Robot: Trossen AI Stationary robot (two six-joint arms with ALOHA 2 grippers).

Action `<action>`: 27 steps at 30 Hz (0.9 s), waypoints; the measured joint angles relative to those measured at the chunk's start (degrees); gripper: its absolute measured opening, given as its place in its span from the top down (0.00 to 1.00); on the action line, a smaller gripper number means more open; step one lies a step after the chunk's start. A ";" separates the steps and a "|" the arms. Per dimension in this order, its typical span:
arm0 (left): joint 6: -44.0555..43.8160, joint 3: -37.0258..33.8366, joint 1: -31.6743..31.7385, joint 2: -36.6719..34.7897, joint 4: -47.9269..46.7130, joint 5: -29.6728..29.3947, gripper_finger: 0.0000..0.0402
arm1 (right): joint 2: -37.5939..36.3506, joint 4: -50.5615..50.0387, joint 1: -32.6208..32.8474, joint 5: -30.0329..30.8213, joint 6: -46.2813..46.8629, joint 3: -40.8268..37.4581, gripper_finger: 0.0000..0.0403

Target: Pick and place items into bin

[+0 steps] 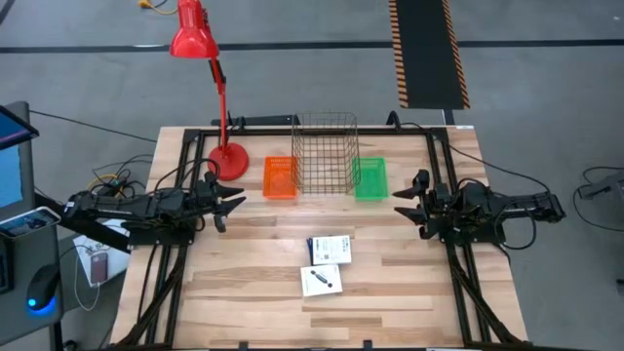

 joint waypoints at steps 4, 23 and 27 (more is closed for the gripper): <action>0.00 0.00 0.00 0.01 -0.02 0.00 0.71 | 0.00 0.01 -0.02 0.00 0.00 0.00 0.51; 1.64 -0.01 0.00 0.02 -0.01 -0.02 0.71 | 0.00 0.02 0.00 0.02 -0.02 0.00 0.51; 1.84 0.00 0.00 0.02 -0.02 -0.02 0.71 | 0.00 0.00 -0.01 0.00 0.00 -0.01 0.51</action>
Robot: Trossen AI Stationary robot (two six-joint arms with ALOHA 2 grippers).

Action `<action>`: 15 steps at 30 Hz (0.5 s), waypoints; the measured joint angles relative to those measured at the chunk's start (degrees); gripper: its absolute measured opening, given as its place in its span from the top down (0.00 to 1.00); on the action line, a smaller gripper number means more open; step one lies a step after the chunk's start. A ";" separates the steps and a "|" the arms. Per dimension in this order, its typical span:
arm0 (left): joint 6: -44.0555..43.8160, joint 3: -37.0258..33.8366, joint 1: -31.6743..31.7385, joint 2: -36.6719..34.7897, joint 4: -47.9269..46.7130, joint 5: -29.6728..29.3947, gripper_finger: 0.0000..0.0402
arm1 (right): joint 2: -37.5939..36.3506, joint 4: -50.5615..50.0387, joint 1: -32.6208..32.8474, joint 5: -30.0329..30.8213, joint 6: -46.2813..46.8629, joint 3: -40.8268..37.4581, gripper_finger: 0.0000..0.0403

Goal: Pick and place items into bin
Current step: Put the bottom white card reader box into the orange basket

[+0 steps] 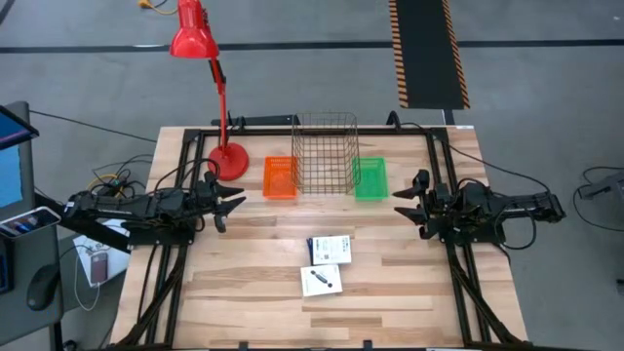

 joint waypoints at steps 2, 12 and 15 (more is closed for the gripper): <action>0.03 0.00 0.00 0.00 0.01 0.00 0.71 | 0.00 0.01 0.00 0.01 0.00 0.00 0.51; 1.93 -0.05 0.00 -0.01 1.20 -0.79 0.71 | 0.00 0.02 -0.01 0.00 0.00 0.01 0.51; -2.25 -0.15 0.00 0.00 3.99 2.33 0.71 | 0.00 0.00 -0.01 0.00 0.00 0.01 0.51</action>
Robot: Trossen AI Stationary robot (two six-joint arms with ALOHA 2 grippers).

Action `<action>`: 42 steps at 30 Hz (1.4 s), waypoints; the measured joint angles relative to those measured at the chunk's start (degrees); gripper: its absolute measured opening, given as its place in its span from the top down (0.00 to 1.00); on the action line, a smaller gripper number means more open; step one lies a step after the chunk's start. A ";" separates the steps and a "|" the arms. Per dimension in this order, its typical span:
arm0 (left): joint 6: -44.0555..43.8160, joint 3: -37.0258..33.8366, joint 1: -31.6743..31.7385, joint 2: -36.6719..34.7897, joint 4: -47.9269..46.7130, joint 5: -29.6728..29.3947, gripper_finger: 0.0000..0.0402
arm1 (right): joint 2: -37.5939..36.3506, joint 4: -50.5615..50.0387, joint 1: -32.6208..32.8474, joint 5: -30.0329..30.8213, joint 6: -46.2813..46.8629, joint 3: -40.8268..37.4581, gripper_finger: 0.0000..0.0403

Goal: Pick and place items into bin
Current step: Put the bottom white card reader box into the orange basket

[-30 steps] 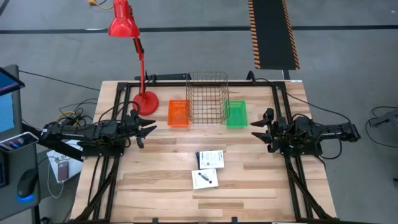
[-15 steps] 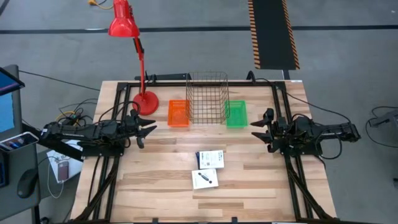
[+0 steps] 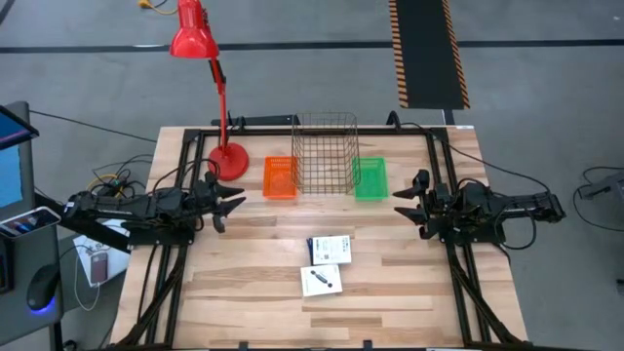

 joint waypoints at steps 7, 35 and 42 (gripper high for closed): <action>-7.95 0.01 -1.35 0.05 10.61 18.04 0.71 | 0.00 0.00 0.00 0.00 0.00 0.00 0.51; -5.71 0.23 -23.65 40.78 39.65 4.37 0.71 | 0.00 0.00 0.01 0.00 0.00 0.00 0.51; -10.73 4.23 -26.59 52.44 40.27 1.94 0.71 | 0.00 0.01 0.01 0.01 0.00 0.00 0.51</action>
